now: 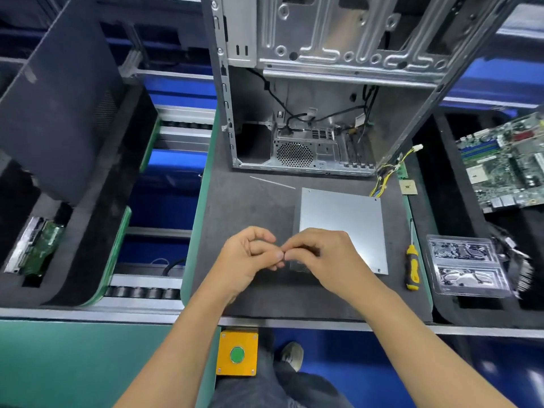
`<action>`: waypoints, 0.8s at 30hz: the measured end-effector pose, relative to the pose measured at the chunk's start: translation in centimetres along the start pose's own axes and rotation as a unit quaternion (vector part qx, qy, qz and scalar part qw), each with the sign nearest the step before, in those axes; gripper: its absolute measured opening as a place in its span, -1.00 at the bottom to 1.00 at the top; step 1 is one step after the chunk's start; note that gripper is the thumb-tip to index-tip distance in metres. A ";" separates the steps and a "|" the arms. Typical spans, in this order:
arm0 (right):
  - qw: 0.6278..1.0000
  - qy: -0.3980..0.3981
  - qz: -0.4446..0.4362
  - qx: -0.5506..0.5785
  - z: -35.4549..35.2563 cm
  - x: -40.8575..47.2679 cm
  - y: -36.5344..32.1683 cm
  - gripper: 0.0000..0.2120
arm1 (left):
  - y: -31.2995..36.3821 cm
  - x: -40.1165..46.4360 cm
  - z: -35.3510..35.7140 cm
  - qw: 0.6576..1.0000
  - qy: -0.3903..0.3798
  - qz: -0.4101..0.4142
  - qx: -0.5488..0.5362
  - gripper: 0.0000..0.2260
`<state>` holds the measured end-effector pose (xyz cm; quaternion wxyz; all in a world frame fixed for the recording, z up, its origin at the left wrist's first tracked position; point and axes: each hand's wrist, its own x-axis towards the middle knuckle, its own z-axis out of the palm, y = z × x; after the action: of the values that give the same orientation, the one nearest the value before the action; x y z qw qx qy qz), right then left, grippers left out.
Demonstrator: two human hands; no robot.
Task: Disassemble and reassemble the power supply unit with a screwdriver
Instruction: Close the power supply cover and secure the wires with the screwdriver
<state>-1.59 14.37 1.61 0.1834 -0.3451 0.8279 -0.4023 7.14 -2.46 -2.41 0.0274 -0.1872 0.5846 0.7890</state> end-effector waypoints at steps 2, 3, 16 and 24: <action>1.000 -0.010 0.001 -0.010 -0.2 0.2 0.3 -0.93 | 0.2 0.3 0.2 1.000 -0.002 -0.002 -0.002 -0.80; 1.000 -0.011 -0.001 -0.014 -0.3 0.3 0.4 -0.94 | 0.2 0.4 0.3 1.000 -0.002 -0.001 -0.004 -0.78; 0.982 0.080 0.046 -0.167 -5.4 8.3 3.6 -0.90 | -2.6 0.1 -4.4 0.920 0.198 0.065 0.332 -0.76; 0.980 0.046 0.004 -0.194 -5.6 8.7 3.7 -0.87 | -4.5 -0.2 -4.7 0.863 0.137 0.146 0.463 -0.83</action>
<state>-12.46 12.79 1.85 0.0765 -0.3524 0.8990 -0.2487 9.70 -5.40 -7.58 -0.0852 -0.1717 0.9014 0.3883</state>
